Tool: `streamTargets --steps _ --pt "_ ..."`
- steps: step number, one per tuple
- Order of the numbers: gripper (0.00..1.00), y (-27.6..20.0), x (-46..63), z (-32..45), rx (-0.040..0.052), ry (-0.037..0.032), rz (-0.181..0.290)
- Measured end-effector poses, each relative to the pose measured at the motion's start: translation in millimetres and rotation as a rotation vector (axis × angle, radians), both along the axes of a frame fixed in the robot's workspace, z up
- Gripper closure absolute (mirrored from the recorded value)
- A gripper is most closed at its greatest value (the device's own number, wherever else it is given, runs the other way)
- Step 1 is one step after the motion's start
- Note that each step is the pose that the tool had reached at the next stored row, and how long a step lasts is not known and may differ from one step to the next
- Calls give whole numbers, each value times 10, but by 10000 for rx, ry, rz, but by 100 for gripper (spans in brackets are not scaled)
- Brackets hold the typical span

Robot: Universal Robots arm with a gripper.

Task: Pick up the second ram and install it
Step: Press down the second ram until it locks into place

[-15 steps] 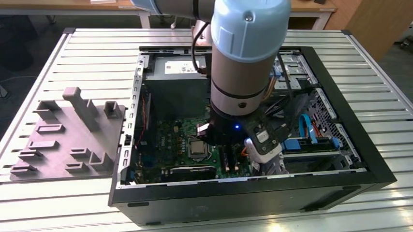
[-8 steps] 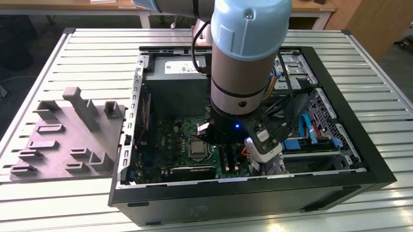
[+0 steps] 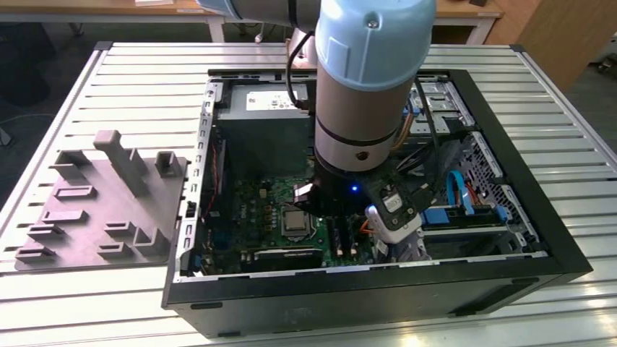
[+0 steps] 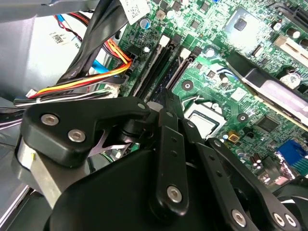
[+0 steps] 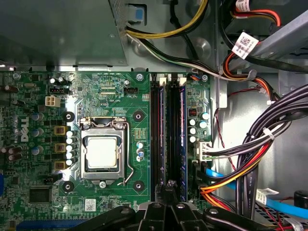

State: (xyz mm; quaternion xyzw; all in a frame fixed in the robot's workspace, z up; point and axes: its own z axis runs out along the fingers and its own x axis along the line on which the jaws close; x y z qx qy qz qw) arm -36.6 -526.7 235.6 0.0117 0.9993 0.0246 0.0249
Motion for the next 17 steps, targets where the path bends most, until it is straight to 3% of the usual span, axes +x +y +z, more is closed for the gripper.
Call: streamTargets --steps 8,17 --pt "90 4 1 50 6 -1 2" --pt "90 108 0 46 36 0 0"
